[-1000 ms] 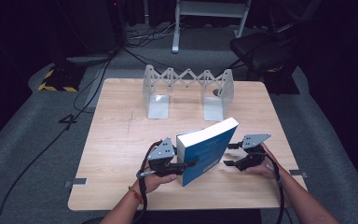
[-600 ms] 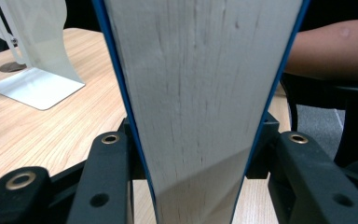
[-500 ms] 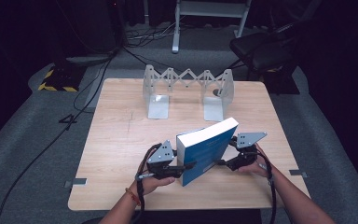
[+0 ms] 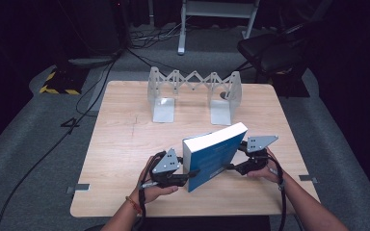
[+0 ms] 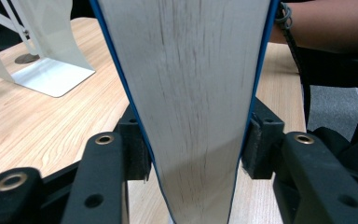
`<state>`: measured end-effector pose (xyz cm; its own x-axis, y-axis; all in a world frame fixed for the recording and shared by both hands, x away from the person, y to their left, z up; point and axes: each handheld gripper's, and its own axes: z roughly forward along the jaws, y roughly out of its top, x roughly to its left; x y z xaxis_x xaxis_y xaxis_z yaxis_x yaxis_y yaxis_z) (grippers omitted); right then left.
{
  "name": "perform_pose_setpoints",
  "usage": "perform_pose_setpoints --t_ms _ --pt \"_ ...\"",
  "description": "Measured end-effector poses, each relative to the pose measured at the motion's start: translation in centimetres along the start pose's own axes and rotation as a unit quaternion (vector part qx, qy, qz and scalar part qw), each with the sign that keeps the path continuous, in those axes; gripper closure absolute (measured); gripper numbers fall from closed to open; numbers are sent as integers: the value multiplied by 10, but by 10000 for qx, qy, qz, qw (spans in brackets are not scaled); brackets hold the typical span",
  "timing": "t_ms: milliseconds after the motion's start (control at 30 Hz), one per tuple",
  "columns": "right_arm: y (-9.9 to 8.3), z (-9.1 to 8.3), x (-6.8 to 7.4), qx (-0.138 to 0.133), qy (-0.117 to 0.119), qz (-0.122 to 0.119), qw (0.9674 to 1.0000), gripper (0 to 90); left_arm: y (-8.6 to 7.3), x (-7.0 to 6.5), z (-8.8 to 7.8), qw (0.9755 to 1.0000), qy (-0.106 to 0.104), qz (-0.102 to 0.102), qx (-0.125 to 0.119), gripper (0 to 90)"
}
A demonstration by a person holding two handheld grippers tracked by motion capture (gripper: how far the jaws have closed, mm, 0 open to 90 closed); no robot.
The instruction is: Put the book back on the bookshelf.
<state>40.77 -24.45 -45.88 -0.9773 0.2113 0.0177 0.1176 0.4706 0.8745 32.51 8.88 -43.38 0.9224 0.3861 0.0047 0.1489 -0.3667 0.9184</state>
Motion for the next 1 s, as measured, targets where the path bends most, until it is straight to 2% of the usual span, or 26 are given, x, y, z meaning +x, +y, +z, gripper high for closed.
perform_pose_setpoints --t_ms 33,133,167,367,500,600,733,833,900,967,1000 --pt "-1 -2 1 13 8 -11 10000 364 -2 0 0 9999 39 35 94 498" --pt "0 -4 2 45 -10 -49 10000 376 -4 0 0 9998 82 25 178 481" --pt "0 -6 4 52 -13 -89 9999 394 -7 -2 1 9992 150 103 350 469" --pt "1 -12 8 63 -7 -187 9998 421 -12 -5 5 9984 252 84 505 462" --pt "4 -23 14 -103 -17 -287 9995 456 -14 -9 10 9968 389 197 667 460" --pt "7 -27 17 -142 -35 -336 9993 462 -14 -10 11 9967 412 196 670 462" --pt "14 -38 24 -329 -20 -448 9985 482 -17 -13 9 9967 487 173 631 465" --pt "22 -41 29 -290 -103 -613 9976 479 -17 -14 11 9964 556 183 610 455" --pt "23 -41 29 -335 -89 -600 9976 481 -18 -14 12 9965 588 155 569 449" --pt "27 -43 29 -434 -62 -551 9975 477 -26 -15 15 9971 646 74 403 437" --pt "29 -44 30 -473 -52 -535 9974 474 -29 -16 18 9967 680 72 445 434"
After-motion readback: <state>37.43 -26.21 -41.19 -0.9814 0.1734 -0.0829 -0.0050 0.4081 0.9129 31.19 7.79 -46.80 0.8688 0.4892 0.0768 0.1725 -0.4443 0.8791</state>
